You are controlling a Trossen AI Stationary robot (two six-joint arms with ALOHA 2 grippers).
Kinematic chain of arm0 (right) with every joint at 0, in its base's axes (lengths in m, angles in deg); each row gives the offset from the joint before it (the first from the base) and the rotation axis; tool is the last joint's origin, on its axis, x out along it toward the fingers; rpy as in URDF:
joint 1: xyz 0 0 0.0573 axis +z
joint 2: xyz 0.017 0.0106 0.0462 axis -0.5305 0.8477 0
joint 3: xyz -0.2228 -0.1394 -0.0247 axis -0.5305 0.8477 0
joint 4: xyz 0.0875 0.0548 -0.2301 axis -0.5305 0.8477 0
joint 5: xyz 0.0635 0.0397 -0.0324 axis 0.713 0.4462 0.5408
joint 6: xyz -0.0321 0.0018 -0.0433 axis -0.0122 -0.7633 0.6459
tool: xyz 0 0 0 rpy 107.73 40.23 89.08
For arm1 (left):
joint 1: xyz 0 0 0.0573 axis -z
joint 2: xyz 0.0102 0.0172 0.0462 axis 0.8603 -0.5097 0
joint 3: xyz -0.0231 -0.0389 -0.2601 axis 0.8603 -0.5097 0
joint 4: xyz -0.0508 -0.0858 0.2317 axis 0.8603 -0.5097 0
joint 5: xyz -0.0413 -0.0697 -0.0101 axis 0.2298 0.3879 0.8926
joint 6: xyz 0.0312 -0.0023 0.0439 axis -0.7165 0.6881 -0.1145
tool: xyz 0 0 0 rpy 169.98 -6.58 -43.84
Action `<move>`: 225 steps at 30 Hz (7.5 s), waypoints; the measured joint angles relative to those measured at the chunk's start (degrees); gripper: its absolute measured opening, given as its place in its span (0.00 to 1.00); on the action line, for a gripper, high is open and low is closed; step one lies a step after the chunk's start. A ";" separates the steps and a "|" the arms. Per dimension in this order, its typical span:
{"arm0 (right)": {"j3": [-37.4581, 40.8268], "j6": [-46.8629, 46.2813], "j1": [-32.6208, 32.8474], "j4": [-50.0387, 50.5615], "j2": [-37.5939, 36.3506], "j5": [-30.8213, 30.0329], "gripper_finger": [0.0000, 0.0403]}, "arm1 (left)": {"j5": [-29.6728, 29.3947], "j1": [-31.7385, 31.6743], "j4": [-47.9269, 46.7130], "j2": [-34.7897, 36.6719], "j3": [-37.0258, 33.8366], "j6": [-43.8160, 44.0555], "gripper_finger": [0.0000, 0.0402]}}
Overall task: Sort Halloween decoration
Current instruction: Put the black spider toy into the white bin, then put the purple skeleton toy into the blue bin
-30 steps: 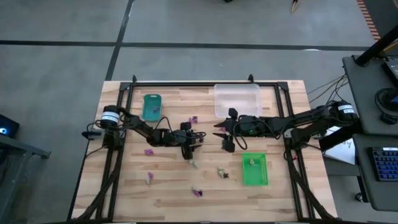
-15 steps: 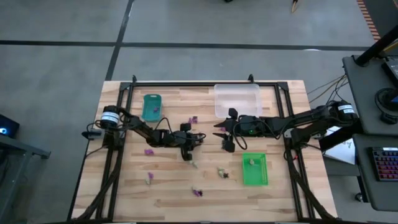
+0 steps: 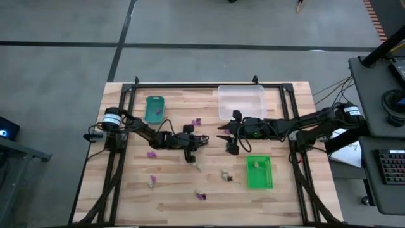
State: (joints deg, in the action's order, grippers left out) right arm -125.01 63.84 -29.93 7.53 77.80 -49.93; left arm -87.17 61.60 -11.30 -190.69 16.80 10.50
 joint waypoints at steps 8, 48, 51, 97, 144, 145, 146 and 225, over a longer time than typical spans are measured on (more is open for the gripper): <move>0.10 -6.26 0.08 1.69 1.58 0.01 0.38 | 0.43 0.24 1.11 1.88 -0.02 -0.39 0.00; -26.17 -8.00 2.51 20.08 38.28 -4.72 0.38 | 0.47 0.24 -0.17 2.27 -0.02 3.28 0.00; -26.98 -7.48 2.54 20.61 38.82 -4.90 0.35 | 0.47 0.24 -0.24 2.27 -0.02 3.26 0.00; -44.94 2.02 -22.63 64.21 23.89 5.55 0.03 | -2.61 0.24 -25.43 32.74 -0.37 1.11 0.00; -34.85 22.09 -54.68 65.28 30.67 5.56 0.03 | -2.74 0.24 -26.95 32.74 -0.37 2.62 0.00; -34.88 19.67 -54.66 65.28 30.67 5.57 0.03 | -2.74 0.24 -26.95 32.74 -0.37 2.62 0.00; -34.93 16.62 -54.66 65.28 30.67 5.58 0.03 | -2.74 0.24 -26.95 32.74 -0.37 2.62 0.00; -6.75 -7.74 -5.58 27.39 -6.48 6.24 0.19 | -2.76 0.24 -27.00 32.72 -0.35 5.42 0.00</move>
State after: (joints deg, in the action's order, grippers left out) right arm -131.76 56.10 -35.51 34.92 71.32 -43.69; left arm -89.94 61.84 -38.29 -157.97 16.45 15.93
